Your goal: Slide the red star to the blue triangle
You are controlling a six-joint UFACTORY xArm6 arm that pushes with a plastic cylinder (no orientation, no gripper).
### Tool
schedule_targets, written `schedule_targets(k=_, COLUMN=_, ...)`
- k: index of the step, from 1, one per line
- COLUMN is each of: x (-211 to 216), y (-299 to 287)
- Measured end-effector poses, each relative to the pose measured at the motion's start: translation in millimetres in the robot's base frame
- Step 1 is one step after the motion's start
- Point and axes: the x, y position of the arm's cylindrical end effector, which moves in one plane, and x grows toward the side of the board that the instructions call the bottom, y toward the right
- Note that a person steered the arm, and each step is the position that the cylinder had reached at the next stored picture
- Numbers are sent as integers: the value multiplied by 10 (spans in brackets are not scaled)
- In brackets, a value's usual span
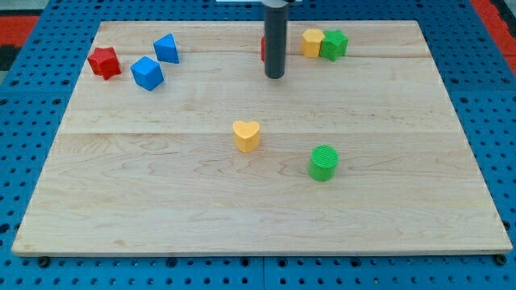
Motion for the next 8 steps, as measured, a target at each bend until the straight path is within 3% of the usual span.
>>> schedule_targets(k=3, x=-791, y=-227)
schedule_targets(k=6, x=702, y=-1384)
schedule_targets(k=8, x=521, y=-3308)
